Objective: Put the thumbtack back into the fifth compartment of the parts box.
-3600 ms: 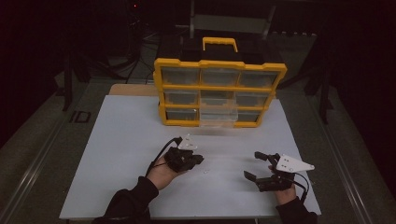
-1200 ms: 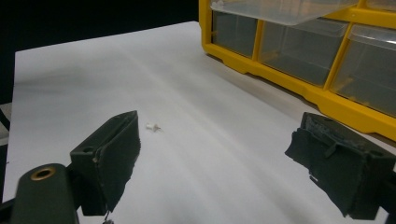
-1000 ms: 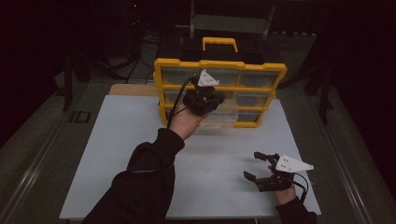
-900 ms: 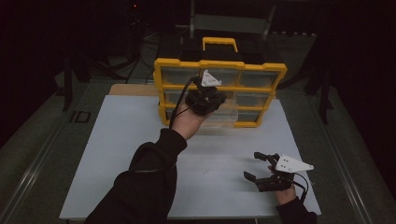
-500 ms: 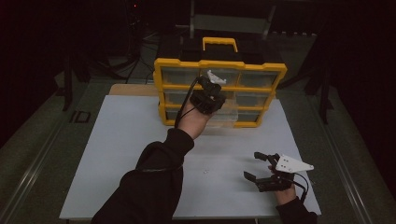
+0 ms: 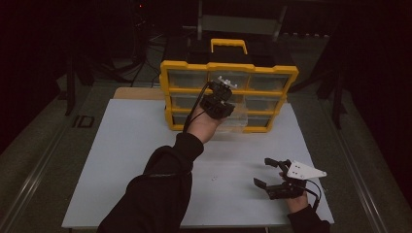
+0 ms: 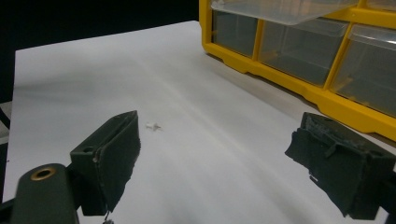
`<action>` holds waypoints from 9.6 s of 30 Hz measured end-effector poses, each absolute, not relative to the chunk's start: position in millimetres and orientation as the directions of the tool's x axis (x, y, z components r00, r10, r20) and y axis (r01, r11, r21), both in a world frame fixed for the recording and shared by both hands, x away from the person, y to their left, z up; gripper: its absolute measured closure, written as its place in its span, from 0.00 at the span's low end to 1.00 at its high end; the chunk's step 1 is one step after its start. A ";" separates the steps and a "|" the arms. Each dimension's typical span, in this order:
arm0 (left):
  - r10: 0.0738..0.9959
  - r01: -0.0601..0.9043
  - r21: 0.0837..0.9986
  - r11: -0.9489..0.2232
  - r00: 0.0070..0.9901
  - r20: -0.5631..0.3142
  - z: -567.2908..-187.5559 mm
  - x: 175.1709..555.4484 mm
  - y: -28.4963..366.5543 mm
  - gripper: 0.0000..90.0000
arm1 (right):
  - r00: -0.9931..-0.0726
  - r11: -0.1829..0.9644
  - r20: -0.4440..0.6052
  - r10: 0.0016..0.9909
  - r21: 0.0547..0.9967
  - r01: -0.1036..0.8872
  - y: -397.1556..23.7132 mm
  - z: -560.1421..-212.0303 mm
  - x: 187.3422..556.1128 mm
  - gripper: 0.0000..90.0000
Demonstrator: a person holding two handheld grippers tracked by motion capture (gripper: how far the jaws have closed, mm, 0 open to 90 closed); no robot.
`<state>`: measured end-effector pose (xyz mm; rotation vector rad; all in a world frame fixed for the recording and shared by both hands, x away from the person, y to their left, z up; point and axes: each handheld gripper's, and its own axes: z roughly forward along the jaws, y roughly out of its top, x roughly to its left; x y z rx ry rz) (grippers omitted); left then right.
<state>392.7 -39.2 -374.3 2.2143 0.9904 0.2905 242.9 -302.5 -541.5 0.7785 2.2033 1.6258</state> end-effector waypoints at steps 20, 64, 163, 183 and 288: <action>0.702 0.575 0.634 -0.517 0.708 -0.070 -376.3 395.5 -44.9 0.58 | -0.812 0.217 0.081 0.578 0.944 0.249 -302.7 -541.5 243.0 0.15; 0.650 0.502 0.703 -0.504 0.756 -0.074 -365.1 318.5 6.1 0.00 | -0.812 0.216 0.083 0.578 0.944 0.250 -300.9 -540.4 242.3 0.15; 0.491 0.457 0.599 -0.657 0.863 -0.120 -556.6 285.3 9.4 0.94 | -0.811 0.222 0.080 0.579 0.942 0.251 -300.8 -539.5 241.7 0.15; 0.463 0.426 0.668 -0.611 0.876 -0.134 -514.4 283.4 27.9 0.94 | -0.809 0.216 0.079 0.583 0.944 0.248 -301.7 -539.1 241.7 0.15; 0.663 0.403 0.856 -0.323 0.742 -0.099 -335.3 372.7 -43.8 0.94 | -0.810 0.221 0.074 0.581 0.944 0.245 -301.8 -538.5 241.9 0.15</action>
